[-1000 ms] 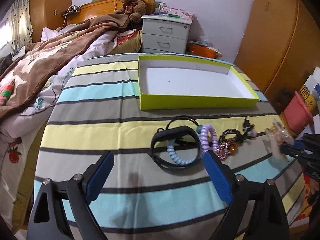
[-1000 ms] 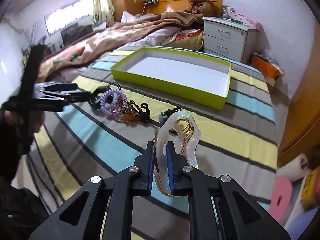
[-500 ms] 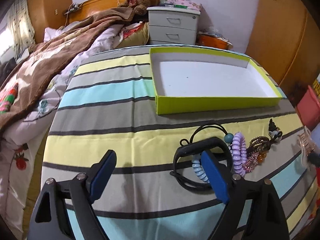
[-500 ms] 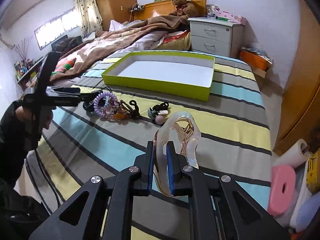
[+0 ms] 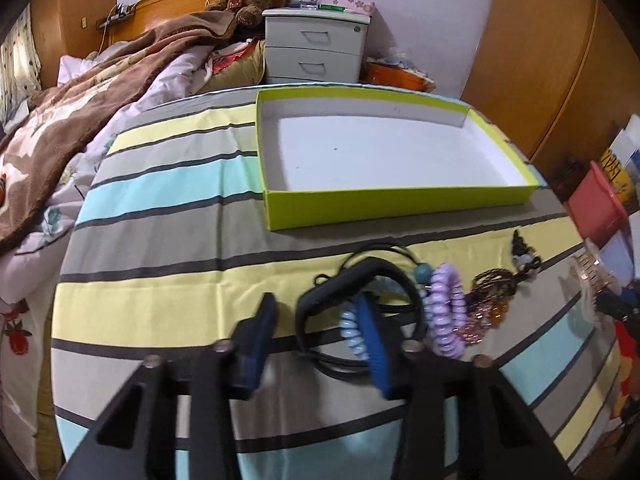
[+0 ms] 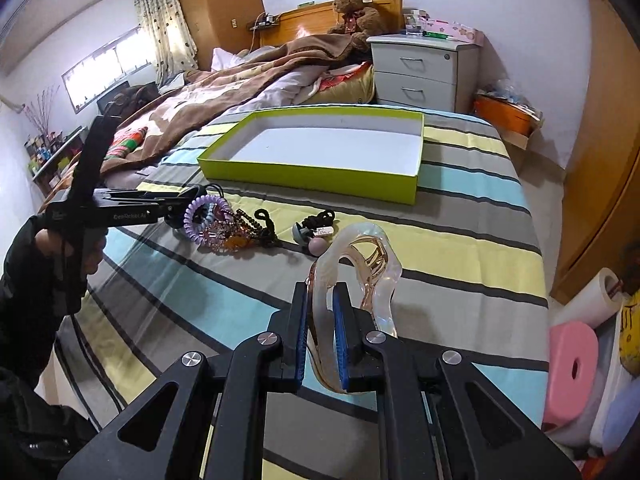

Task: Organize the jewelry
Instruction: 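Lift the claw clip with the right tool while the left tool grasps the black band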

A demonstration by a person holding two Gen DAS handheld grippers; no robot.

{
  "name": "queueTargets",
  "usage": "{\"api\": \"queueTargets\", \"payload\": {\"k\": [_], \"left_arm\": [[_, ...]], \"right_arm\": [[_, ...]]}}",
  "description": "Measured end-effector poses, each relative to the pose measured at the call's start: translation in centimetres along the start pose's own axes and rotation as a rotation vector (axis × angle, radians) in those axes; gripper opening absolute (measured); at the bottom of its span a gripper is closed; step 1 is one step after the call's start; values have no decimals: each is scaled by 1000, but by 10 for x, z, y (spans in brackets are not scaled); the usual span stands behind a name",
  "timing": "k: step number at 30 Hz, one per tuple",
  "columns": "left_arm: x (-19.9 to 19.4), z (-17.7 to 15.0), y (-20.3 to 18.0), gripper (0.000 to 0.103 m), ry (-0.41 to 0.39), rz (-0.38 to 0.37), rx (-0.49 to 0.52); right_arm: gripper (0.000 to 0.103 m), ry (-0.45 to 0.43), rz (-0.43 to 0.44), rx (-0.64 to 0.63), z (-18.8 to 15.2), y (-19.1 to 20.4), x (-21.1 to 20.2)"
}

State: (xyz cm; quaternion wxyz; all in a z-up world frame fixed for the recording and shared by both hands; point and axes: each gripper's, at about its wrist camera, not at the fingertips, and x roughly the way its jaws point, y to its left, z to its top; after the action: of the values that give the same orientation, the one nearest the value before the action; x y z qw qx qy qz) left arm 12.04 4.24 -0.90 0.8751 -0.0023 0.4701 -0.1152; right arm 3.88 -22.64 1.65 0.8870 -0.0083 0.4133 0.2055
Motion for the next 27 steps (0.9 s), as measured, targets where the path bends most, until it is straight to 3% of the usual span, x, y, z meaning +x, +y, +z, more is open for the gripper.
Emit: {"api": "queueTargets", "payload": {"k": [5,16,24,25,27], "left_arm": [[-8,-3,1,20,-23,-17,-29],[-21,-11,-5,15,-45,-42,-33],[-42,-7,-5,13,-105,-36,-38],[-44,-6,-5,7,-110,-35,-36],[-48,-5,-6,6,-122,-29,-32]], "right_arm": [[12,-2,-1,13,-1,-2,-1],[12,-16,-6,35,-2,-3,-4],[12,-45,-10,36,3,-2,-10],[12,-49,-11,37,4,-2,-10],[12,-54,-12,37,6,-1,-12]]}}
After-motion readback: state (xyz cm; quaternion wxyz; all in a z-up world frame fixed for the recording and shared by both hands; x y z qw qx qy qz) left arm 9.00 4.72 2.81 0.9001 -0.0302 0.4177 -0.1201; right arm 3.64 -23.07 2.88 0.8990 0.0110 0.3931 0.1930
